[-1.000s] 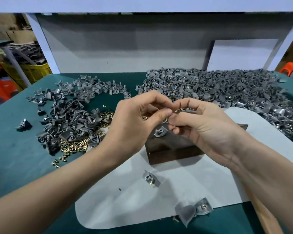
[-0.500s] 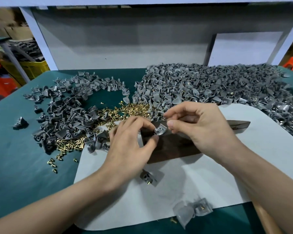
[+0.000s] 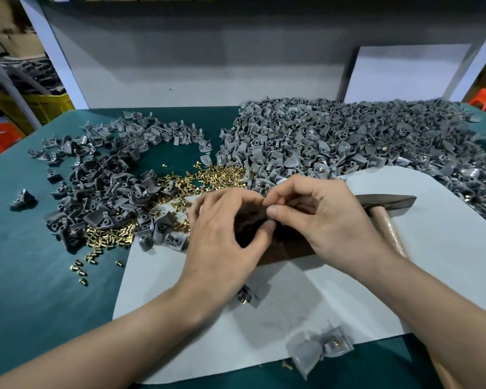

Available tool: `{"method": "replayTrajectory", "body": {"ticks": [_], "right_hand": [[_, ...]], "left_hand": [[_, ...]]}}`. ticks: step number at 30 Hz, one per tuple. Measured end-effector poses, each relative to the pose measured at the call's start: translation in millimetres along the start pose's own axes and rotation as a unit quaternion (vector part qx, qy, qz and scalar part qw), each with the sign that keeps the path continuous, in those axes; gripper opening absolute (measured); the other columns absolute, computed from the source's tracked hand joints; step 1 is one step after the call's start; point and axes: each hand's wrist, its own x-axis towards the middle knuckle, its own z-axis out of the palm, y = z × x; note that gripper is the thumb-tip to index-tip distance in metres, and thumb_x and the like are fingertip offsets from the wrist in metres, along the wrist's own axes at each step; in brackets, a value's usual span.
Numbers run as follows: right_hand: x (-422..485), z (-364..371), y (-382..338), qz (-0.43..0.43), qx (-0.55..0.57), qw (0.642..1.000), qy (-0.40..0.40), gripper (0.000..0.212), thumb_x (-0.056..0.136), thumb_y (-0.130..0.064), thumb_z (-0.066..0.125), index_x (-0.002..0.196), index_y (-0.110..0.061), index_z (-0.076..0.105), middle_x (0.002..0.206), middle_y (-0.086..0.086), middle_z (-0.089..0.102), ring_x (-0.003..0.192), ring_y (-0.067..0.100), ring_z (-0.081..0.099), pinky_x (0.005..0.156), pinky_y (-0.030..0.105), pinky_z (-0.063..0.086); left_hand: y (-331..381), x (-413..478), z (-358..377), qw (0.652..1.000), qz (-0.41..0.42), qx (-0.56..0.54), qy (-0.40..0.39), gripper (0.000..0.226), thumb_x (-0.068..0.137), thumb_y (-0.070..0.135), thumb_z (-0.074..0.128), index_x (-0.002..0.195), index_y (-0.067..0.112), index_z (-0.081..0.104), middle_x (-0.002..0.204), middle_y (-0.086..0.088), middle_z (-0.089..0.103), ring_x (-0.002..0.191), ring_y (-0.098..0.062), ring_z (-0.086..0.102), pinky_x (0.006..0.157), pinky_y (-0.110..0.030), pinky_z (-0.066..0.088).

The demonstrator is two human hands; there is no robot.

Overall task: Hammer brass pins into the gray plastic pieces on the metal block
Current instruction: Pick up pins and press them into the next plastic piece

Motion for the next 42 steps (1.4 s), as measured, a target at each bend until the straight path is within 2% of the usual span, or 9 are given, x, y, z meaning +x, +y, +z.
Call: {"method": "replayTrajectory", "body": {"ticks": [6, 15, 22, 24, 27, 29, 32, 35, 42], "right_hand": [[-2, -1, -6, 0.027, 0.108, 0.994, -0.021, 0.013, 0.079, 0.002, 0.07, 0.076, -0.011, 0.069, 0.064, -0.002, 0.062, 0.058, 0.006, 0.053, 0.061, 0.014, 0.045], [-5, 1, -12, 0.069, 0.199, 0.978, -0.015, 0.008, 0.079, -0.002, 0.068, 0.074, -0.007, 0.07, 0.056, 0.001, 0.059, 0.051, 0.004, 0.052, 0.052, 0.012, 0.044], [-6, 1, -13, 0.092, 0.238, 0.967, -0.025, 0.007, 0.078, 0.002, 0.067, 0.079, -0.004, 0.071, 0.058, -0.001, 0.064, 0.053, 0.004, 0.056, 0.054, 0.012, 0.048], [-6, 0, -13, 0.084, 0.219, 0.971, -0.035, 0.008, 0.079, 0.003, 0.067, 0.08, -0.004, 0.071, 0.06, 0.002, 0.065, 0.055, 0.005, 0.057, 0.056, 0.013, 0.049], [-3, -4, -10, 0.035, 0.112, 0.993, -0.028, 0.013, 0.082, 0.001, 0.067, 0.077, -0.012, 0.069, 0.064, 0.003, 0.064, 0.059, 0.008, 0.056, 0.059, 0.016, 0.048], [1, -10, -5, -0.01, -0.005, 1.0, 0.005, 0.015, 0.083, -0.004, 0.068, 0.076, -0.018, 0.066, 0.069, -0.002, 0.064, 0.064, 0.005, 0.057, 0.064, 0.017, 0.044], [6, -15, 0, -0.055, -0.113, 0.992, 0.01, 0.013, 0.083, -0.005, 0.068, 0.079, -0.017, 0.064, 0.084, -0.001, 0.065, 0.082, 0.011, 0.06, 0.079, 0.028, 0.047], [6, -11, 3, -0.049, -0.138, 0.989, -0.019, 0.013, 0.084, -0.004, 0.067, 0.079, -0.015, 0.063, 0.082, 0.0, 0.067, 0.083, 0.018, 0.063, 0.082, 0.042, 0.05], [2, -10, -4, -0.025, -0.177, 0.984, -0.029, 0.016, 0.084, -0.01, 0.068, 0.075, -0.023, 0.064, 0.07, -0.006, 0.066, 0.07, 0.007, 0.06, 0.073, 0.028, 0.051]], "left_hand": [[-3, -1, -3, 0.996, 0.043, -0.039, 0.071, 0.017, 0.08, 0.041, 0.064, 0.092, 0.029, 0.063, 0.095, 0.022, 0.06, 0.095, -0.001, 0.051, 0.099, -0.055, 0.035], [-3, -4, -1, 0.987, 0.089, -0.069, 0.114, 0.015, 0.084, 0.03, 0.065, 0.094, 0.029, 0.055, 0.1, 0.023, 0.063, 0.093, 0.005, 0.063, 0.112, -0.045, 0.029], [-5, -5, -1, 0.982, 0.06, -0.135, 0.12, 0.011, 0.084, 0.027, 0.064, 0.092, 0.025, 0.058, 0.102, 0.015, 0.069, 0.093, -0.006, 0.069, 0.101, -0.061, 0.04], [-5, -5, -1, 0.98, 0.049, -0.155, 0.116, 0.011, 0.083, 0.027, 0.065, 0.092, 0.024, 0.058, 0.099, 0.015, 0.072, 0.094, -0.007, 0.069, 0.098, -0.062, 0.043], [-2, -5, -1, 0.99, 0.047, -0.1, 0.092, 0.015, 0.082, 0.034, 0.064, 0.095, 0.029, 0.059, 0.105, 0.021, 0.068, 0.103, 0.004, 0.062, 0.11, -0.056, 0.032], [-2, -2, 1, 0.998, 0.006, -0.014, 0.054, 0.036, 0.078, 0.047, 0.065, 0.109, 0.035, 0.051, 0.118, 0.025, 0.055, 0.116, 0.012, 0.044, 0.114, -0.05, 0.024], [-4, 1, 5, 0.997, -0.069, 0.026, -0.012, 0.044, 0.077, 0.054, 0.063, 0.113, 0.035, 0.047, 0.136, 0.019, 0.038, 0.129, 0.001, 0.029, 0.114, -0.046, 0.019], [-3, 2, 5, 0.996, -0.083, -0.009, -0.031, 0.026, 0.073, 0.051, 0.059, 0.094, 0.035, 0.054, 0.135, 0.022, 0.038, 0.125, 0.002, 0.03, 0.113, -0.045, 0.023], [-8, 0, 2, 0.992, -0.057, -0.115, -0.012, 0.007, 0.082, 0.017, 0.072, 0.085, 0.023, 0.07, 0.11, 0.016, 0.063, 0.115, -0.011, 0.052, 0.1, -0.045, 0.043]]}}
